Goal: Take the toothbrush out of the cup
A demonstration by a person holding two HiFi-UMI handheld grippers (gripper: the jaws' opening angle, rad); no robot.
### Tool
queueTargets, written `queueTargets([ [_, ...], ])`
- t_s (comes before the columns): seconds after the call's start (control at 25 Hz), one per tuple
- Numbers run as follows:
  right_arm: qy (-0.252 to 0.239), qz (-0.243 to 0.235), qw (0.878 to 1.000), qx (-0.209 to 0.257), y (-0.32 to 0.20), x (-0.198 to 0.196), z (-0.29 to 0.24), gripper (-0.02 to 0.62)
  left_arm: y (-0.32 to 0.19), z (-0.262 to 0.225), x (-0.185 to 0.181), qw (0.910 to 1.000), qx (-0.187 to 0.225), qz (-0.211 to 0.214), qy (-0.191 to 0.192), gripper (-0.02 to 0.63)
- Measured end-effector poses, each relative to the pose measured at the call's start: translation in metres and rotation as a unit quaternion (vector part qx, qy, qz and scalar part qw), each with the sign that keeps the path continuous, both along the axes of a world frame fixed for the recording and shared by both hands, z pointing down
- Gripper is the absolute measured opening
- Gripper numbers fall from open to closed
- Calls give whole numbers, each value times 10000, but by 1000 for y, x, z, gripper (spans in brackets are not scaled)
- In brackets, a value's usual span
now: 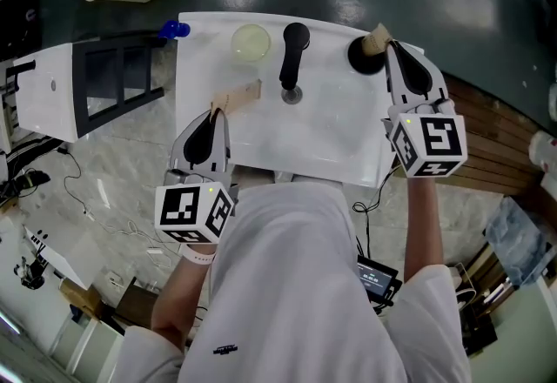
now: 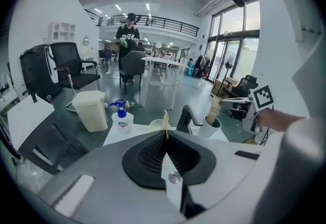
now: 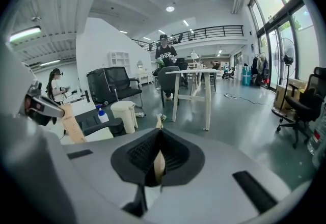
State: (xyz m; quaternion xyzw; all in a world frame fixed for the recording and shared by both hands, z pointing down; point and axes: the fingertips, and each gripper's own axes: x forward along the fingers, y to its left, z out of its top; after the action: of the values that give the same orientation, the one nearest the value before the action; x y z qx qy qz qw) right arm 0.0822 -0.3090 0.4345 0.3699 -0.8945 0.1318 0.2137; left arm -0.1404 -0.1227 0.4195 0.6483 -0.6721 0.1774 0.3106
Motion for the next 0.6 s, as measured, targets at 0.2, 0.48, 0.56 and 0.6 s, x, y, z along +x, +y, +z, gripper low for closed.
queueTargets([
  [0.2, -186, 127, 9995, 200, 7, -5, -18, 6, 3, -7, -7, 9999, 118, 51, 8, 6],
  [0.48, -240, 357, 9978, 494, 19, 2, -51, 6, 9, -23, -9, 9993, 337, 156, 36, 6],
  [0.56, -232, 440, 9969, 614, 25, 4, -65, 6, 11, -30, -10, 9989, 429, 192, 56, 6],
  [0.6, -229, 485, 9963, 674, 28, 5, -72, 6, 12, -33, -11, 9986, 478, 213, 67, 6],
])
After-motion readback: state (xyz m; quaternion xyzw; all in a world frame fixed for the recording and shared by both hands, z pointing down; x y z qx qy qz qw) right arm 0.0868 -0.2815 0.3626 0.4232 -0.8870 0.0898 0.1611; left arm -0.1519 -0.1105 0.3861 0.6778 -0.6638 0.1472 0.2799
